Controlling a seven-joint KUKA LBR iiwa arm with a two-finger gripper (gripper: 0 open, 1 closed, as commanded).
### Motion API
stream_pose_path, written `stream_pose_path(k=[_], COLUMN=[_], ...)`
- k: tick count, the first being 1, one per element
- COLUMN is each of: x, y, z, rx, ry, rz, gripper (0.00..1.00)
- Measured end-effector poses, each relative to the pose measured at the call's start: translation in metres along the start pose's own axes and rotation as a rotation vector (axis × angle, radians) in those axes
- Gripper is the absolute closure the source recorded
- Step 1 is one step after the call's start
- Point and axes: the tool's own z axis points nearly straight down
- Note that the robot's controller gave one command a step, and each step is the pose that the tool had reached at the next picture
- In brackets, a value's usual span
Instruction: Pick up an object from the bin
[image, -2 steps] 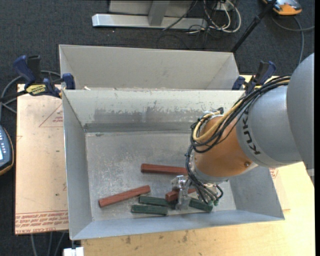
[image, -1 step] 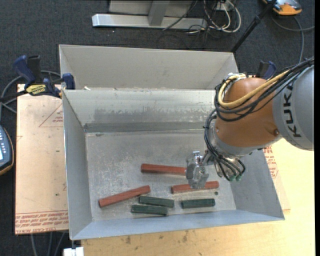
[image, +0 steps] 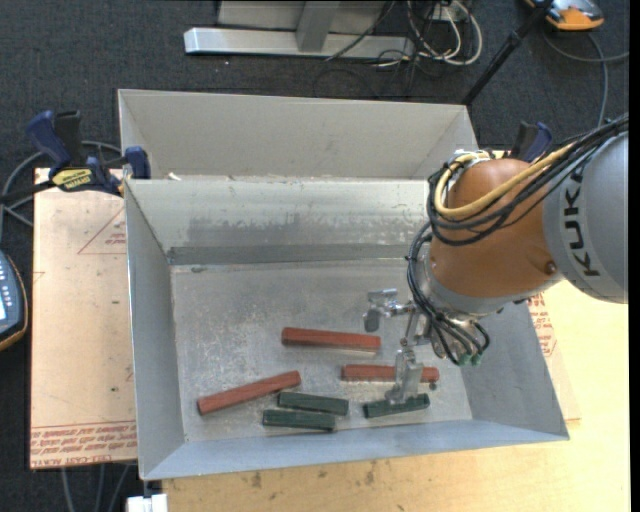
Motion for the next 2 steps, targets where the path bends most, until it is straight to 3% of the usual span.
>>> stream_pose_path(k=[1,2], x=[-0.0349,-0.0371], y=[-0.0355,-0.0349], z=[0.1234,0.1196], rx=[-0.001,0.0], ry=[0.003,-0.007], rz=[-0.058,-0.059], gripper=[0.0,1.0])
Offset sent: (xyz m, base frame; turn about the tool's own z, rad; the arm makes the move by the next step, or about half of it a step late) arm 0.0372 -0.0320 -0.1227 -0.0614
